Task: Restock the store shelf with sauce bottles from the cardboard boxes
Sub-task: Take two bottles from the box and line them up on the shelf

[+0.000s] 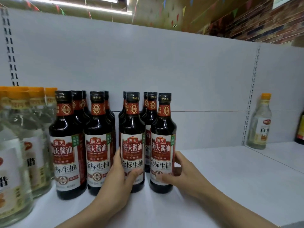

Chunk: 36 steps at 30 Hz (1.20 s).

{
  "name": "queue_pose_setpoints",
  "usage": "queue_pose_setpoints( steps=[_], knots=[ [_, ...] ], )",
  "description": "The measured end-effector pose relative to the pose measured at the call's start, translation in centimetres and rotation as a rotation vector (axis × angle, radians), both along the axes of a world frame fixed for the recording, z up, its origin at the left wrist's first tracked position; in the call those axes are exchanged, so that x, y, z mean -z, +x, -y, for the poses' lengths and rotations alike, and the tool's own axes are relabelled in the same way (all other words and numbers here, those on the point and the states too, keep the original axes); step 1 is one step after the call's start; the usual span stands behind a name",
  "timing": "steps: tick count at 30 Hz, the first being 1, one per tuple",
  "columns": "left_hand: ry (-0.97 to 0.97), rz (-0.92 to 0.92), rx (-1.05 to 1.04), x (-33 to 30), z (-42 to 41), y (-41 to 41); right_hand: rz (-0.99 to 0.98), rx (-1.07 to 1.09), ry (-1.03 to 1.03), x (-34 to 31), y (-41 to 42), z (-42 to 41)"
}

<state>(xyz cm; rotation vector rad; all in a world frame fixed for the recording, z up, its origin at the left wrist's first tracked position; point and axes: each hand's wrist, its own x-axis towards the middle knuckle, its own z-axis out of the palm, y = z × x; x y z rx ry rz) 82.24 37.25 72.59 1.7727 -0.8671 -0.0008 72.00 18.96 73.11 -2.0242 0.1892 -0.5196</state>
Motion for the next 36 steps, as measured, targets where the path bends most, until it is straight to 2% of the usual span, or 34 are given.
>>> queue_pose_setpoints(
  steps=[14, 23, 36],
  knots=[
    [0.011, 0.075, -0.147, 0.2, 1.3, -0.4, 0.011, 0.000, 0.034, -0.2, 0.1, -0.2],
    [0.010, 0.046, -0.207, -0.8, 1.9, -1.1, 0.032, -0.047, 0.080, -0.5, 0.3, -0.7],
    [-0.026, 0.151, -0.244, 0.8, 1.9, -0.6, 0.093, -0.054, -0.036, 0.3, 1.7, -0.2]
  ],
)
